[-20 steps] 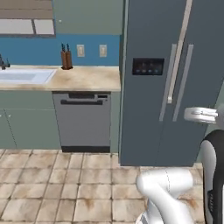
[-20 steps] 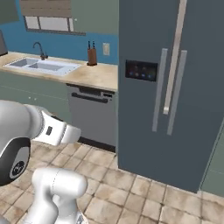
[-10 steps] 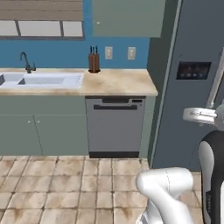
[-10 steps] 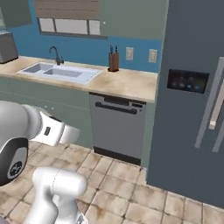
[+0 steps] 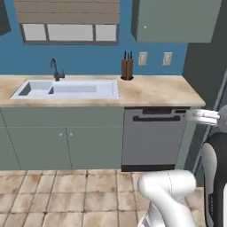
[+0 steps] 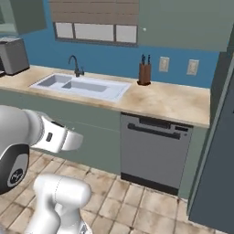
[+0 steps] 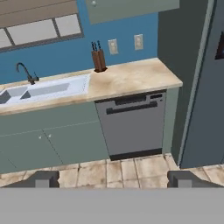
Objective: Close all open cabinet doors.
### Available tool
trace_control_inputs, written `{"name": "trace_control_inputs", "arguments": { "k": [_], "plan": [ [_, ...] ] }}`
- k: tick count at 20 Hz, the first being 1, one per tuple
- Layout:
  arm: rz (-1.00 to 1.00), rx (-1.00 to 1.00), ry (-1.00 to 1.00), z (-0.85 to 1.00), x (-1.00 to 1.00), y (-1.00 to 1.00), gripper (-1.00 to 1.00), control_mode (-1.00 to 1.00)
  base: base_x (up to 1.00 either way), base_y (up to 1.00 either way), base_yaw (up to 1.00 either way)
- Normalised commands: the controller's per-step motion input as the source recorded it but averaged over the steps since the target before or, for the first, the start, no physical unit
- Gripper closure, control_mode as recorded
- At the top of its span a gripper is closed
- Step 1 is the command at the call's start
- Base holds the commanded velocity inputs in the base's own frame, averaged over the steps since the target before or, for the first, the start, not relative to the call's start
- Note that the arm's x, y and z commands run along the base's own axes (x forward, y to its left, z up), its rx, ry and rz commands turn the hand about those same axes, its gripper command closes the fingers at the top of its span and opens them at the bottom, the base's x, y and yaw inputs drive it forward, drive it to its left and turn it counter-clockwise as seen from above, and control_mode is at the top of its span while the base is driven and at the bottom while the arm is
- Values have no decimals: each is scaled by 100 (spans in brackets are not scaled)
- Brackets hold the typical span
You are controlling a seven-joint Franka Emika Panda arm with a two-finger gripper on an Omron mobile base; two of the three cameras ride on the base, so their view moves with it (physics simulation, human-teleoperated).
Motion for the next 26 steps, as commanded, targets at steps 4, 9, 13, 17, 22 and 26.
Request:
{"name": "trace_control_inputs", "arguments": {
  "k": [4,9,13,17,22,26],
  "plan": [
    [0,0,0,0,0,0,-100,100,70,100,-4],
    [0,0,0,0,0,0,-100,100,60,100,-4],
    [0,0,0,0,0,0,-100,100,46,100,-5],
    [0,0,0,0,0,0,-100,100,21,100,-1],
    [0,0,0,0,0,0,-100,100,34,100,-3],
    [0,0,0,0,0,0,-100,100,31,100,-4]
  ]
}}
